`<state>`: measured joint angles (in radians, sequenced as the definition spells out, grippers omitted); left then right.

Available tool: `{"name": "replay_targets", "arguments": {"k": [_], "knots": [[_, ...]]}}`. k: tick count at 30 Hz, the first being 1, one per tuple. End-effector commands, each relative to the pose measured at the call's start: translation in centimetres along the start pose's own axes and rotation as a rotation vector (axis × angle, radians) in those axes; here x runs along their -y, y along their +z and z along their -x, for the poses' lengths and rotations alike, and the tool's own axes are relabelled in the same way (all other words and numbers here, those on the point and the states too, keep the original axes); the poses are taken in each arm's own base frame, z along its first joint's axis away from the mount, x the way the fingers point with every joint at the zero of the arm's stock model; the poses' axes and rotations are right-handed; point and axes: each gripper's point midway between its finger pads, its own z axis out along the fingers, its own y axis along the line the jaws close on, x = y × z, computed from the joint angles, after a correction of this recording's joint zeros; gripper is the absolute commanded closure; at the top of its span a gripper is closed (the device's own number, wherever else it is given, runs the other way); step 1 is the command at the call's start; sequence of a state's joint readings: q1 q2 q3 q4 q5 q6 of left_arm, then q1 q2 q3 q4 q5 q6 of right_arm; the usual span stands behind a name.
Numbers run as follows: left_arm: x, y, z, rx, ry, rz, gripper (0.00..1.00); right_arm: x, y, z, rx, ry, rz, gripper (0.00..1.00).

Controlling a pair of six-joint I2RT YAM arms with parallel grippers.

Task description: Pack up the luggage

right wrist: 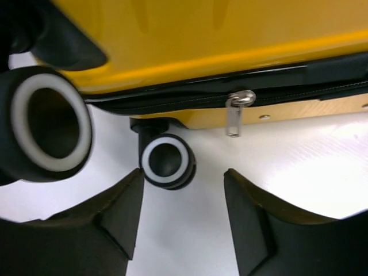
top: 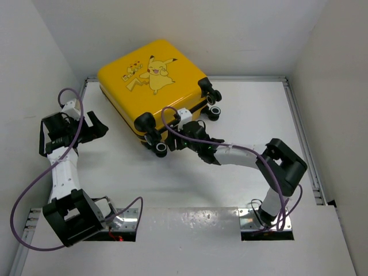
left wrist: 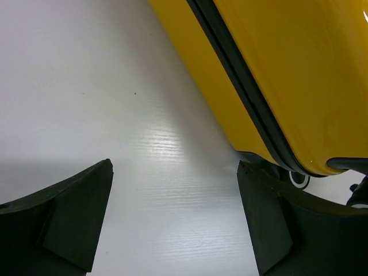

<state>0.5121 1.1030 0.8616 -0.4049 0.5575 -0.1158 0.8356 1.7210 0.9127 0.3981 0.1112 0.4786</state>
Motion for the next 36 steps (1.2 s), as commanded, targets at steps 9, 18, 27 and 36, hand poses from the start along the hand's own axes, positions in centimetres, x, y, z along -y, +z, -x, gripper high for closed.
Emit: {"name": "replay_targets", "arguments": {"k": [9,18,27,36], "knots": [[0.0,-0.5,1.1,0.031,0.008,0.014,0.09,2.5,4.0,2.8,0.185,-0.108,-0.285,0.48],[-0.8,-0.2,1.4,0.033,0.007,0.053,0.09,1.6,4.9,4.4,0.248,-0.146,-0.266,0.49],[-1.0,0.2,1.3,0.036,-0.013,0.052,0.09,-0.9,4.1,5.7,0.254,-0.202,-0.129,0.89],[-1.1,0.3,0.6,0.022,-0.002,0.039,0.09,1.6,2.1,6.4,0.136,-0.069,0.035,1.00]]}}
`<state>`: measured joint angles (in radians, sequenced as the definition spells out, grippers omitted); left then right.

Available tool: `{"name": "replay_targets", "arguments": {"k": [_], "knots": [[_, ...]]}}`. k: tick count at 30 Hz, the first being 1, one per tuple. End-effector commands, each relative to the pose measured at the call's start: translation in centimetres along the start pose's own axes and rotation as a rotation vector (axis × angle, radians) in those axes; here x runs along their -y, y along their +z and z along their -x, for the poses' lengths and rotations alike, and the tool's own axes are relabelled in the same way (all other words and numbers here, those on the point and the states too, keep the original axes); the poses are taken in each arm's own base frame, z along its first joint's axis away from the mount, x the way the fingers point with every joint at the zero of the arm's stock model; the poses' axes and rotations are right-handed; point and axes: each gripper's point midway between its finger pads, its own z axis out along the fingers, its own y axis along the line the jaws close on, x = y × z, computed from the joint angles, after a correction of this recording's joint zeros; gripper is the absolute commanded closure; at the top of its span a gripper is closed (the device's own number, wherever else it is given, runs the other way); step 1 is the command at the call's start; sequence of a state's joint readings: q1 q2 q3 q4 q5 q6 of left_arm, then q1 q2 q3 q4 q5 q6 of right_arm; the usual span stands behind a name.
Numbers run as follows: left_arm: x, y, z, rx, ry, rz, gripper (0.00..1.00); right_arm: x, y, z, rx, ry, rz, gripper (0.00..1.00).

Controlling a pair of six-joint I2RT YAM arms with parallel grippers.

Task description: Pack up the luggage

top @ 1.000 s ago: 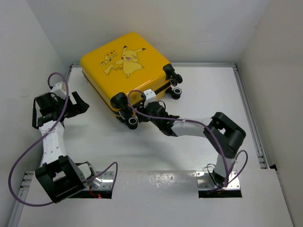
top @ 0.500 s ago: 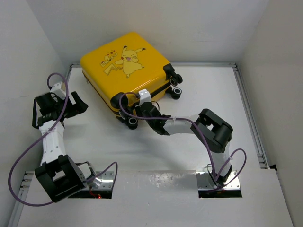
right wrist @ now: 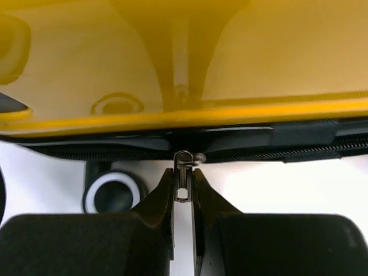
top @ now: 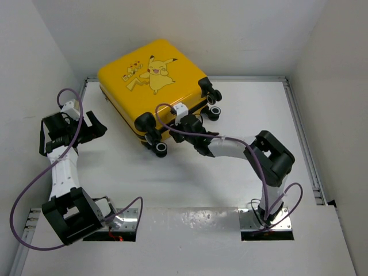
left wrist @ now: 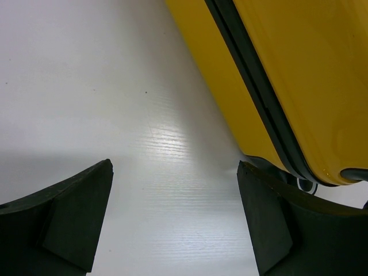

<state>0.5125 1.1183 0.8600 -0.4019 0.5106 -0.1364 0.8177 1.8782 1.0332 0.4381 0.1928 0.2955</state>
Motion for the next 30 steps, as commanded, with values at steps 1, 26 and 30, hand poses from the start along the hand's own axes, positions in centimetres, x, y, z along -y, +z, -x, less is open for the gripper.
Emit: {"name": "replay_targets", "arguments": {"k": [1,26,30], "knots": [[-0.1,-0.1,0.6,0.024,0.021,-0.009,0.09,0.2,-1.9,5.6,0.102,0.145,0.131,1.00],[0.7,-0.6,-0.7,-0.004,0.024,-0.047,0.18,4.1,-4.7,3.9,-0.097,0.820,0.331,1.00],[0.8,-0.7,-0.9,-0.012,0.019,-0.047,0.18,6.2,-5.0,1.6,-0.130,0.911,0.216,0.90]]}}
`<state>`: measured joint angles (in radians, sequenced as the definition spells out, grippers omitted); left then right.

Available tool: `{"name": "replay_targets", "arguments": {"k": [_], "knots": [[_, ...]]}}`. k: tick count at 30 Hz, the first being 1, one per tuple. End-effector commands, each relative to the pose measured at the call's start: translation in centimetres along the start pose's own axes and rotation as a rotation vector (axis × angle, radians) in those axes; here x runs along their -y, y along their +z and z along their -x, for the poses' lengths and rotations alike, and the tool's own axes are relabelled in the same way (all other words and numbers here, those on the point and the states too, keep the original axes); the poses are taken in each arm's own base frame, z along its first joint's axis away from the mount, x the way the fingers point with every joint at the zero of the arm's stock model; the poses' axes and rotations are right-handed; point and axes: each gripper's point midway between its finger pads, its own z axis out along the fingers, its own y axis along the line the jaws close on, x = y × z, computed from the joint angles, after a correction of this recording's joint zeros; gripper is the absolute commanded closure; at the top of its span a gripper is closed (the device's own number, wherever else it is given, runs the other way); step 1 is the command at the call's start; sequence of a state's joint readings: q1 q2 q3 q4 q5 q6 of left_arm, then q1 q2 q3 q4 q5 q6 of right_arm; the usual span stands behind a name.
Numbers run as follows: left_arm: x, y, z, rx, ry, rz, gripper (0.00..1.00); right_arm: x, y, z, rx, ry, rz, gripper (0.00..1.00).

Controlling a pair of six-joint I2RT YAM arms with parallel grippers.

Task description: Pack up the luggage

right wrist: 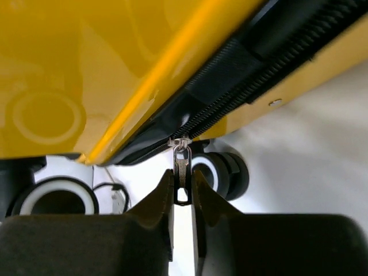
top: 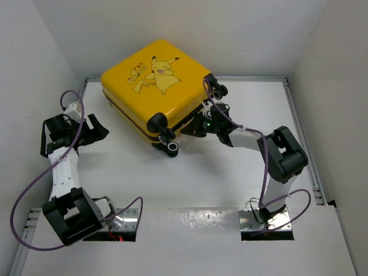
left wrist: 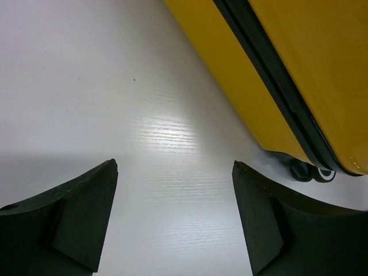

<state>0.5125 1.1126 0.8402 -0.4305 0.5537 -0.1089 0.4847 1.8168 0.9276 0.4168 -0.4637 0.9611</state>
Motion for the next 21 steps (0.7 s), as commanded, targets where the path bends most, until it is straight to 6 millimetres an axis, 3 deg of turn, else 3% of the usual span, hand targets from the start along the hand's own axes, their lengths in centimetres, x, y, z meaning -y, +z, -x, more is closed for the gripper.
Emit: {"name": "replay_targets", "arguments": {"k": [1,6,8,11,15,21], "knots": [[0.2,-0.6,0.5,0.026,0.014,-0.005,0.18,0.8,-2.2,3.1,0.121,0.096,-0.056,0.87],[-0.1,-0.4,0.4,0.019,-0.001,0.004,0.18,4.0,-3.6,3.0,0.156,0.192,-0.163,0.76],[-0.1,-0.4,0.4,0.019,-0.001,0.004,0.18,5.2,-4.2,3.4,0.171,0.229,-0.189,0.67],[-0.1,-0.4,0.6,0.019,-0.001,0.004,0.18,5.7,-4.7,3.6,0.177,0.213,-0.199,0.65],[-0.2,-0.3,0.8,0.019,0.018,0.004,0.18,4.9,-5.3,4.2,0.185,0.041,-0.186,0.65],[0.0,-0.1,0.6,0.011,0.044,-0.020,0.16,0.1,-4.4,3.5,0.174,-0.420,-0.012,0.53]]}}
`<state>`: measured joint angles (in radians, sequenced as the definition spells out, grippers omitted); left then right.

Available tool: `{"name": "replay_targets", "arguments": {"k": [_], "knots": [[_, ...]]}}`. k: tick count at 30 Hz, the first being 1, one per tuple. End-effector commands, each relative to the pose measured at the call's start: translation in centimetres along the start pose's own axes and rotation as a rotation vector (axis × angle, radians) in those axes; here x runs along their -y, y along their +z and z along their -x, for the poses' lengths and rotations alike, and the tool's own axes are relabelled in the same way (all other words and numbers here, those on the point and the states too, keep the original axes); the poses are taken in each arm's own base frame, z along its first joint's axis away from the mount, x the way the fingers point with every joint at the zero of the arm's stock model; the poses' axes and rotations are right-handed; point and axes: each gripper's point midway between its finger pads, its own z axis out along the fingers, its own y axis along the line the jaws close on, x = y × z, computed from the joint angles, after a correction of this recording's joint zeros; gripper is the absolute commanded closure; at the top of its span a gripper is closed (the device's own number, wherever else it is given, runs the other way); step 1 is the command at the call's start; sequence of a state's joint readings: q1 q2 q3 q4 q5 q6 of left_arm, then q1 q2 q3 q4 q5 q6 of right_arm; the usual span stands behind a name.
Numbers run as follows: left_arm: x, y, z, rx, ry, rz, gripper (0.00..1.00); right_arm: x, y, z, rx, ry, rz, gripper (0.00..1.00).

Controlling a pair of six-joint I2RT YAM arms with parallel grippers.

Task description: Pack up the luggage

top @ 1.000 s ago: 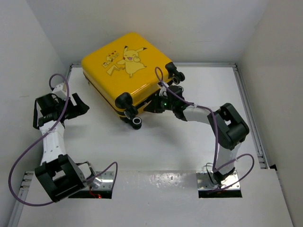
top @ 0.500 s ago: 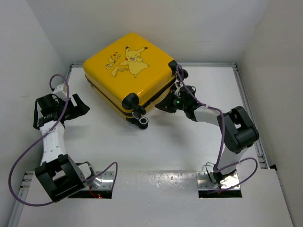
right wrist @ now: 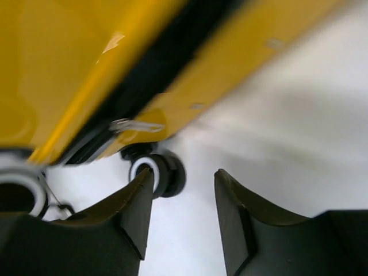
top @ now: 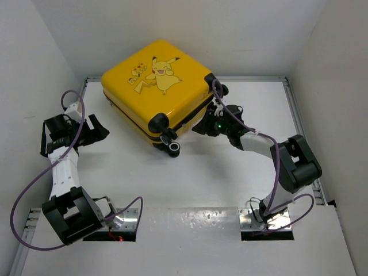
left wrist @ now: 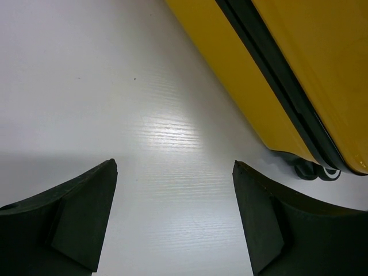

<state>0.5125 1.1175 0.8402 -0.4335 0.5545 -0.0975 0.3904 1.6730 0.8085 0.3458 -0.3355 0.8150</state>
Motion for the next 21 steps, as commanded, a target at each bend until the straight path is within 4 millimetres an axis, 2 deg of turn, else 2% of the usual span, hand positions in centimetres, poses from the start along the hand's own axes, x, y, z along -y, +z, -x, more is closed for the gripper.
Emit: {"name": "replay_targets", "arguments": {"k": [1,2,3,4,5,7,11,14,21], "knots": [[0.3,-0.2,0.8,0.018,0.047,-0.036,0.16,-4.8,-0.2,1.6,0.097,-0.361,0.200,0.51],[0.6,-0.2,0.8,0.019,0.090,-0.061,0.15,-5.1,0.0,1.7,0.102,-0.426,0.224,0.51],[1.7,-0.3,0.8,0.023,0.109,-0.131,0.15,-5.7,0.0,1.2,0.079,-0.457,0.273,0.51],[2.0,-0.6,1.0,0.036,0.127,-0.152,0.15,-5.0,0.6,0.7,0.063,-0.518,0.280,0.50],[2.7,-0.9,1.1,0.047,0.145,-0.188,0.15,-5.9,0.3,1.1,0.063,-0.549,0.350,0.50],[3.1,-1.0,1.1,0.049,0.158,-0.214,0.15,-5.5,1.0,0.8,0.045,-0.573,0.383,0.50],[3.4,-1.0,1.1,0.051,0.167,-0.233,0.15,-5.7,1.6,1.3,0.030,-0.600,0.460,0.49],[3.5,-1.2,1.3,0.059,0.182,-0.233,0.15,-4.9,2.7,1.3,0.023,-0.605,0.453,0.41],[3.4,-1.4,1.8,0.067,0.205,-0.223,0.15,-6.2,4.6,2.4,0.057,-0.622,0.510,0.38]]}}
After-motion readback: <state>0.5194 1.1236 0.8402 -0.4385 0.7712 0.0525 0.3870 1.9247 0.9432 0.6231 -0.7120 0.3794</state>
